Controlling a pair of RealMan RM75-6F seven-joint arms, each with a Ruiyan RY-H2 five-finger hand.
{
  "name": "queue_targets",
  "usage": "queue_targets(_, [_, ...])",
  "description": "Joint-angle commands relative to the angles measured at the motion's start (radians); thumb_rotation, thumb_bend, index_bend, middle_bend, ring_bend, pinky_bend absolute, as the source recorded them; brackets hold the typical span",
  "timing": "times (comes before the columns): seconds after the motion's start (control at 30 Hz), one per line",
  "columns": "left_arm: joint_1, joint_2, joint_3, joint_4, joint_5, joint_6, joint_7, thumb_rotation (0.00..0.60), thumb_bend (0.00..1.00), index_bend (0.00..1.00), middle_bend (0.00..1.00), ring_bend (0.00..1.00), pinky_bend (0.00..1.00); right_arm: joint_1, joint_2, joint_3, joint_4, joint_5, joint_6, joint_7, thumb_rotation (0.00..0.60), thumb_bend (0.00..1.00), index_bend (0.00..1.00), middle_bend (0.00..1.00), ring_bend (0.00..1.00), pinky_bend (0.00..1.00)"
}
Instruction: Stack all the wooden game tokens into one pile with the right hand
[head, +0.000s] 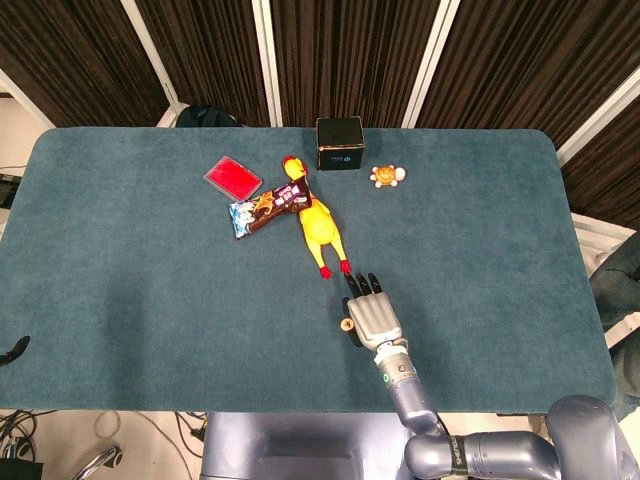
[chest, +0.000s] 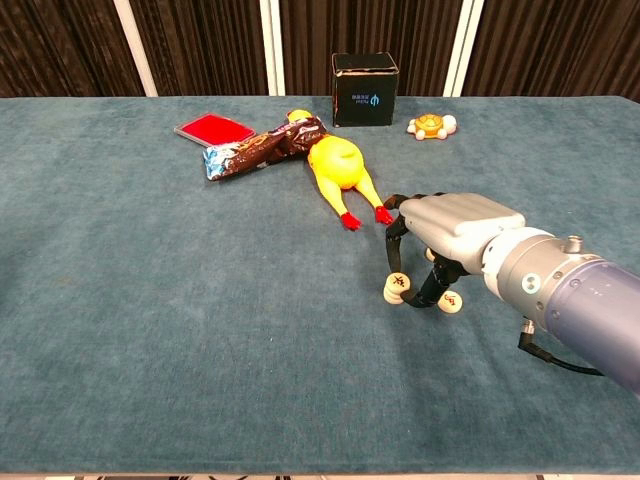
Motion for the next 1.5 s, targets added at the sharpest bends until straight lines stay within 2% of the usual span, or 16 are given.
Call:
queue_targets(0.03, [0.0, 0.0, 0.0, 0.0, 0.0, -0.001, 0.0, 0.6, 0.19, 0.12, 0.0, 0.0, 0.16, -0.001, 0.002, -0.001, -0.002, -0.003, 0.0, -0.001, 0.6, 0.39, 0.54, 0.0, 0.0, 0.0])
queue_targets(0.87, [0.001, -0.001, 0.002, -0.001, 0.001, 0.0, 0.003, 0.6, 0.19, 0.12, 0.0, 0.0, 0.16, -0.004, 0.01, 0.001, -0.014, -0.003, -0.007, -0.015, 0.6, 0.39, 0.5, 0.0, 0.0, 0.0])
queue_targets(1.2, [0.0, 0.0, 0.001, -0.001, -0.001, -0.002, 0.004, 0.6, 0.19, 0.12, 0.0, 0.0, 0.16, 0.003, 0.003, 0.007, -0.012, 0.004, -0.008, -0.027, 0.6, 0.39, 0.43, 0.0, 0.0, 0.0])
queue_targets(1.5, [0.0, 0.0, 0.001, -0.002, -0.005, -0.004, 0.007, 0.6, 0.19, 0.12, 0.0, 0.0, 0.16, 0.002, 0.011, 0.005, -0.017, 0.01, -0.005, -0.034, 0.6, 0.39, 0.43, 0.0, 0.0, 0.0])
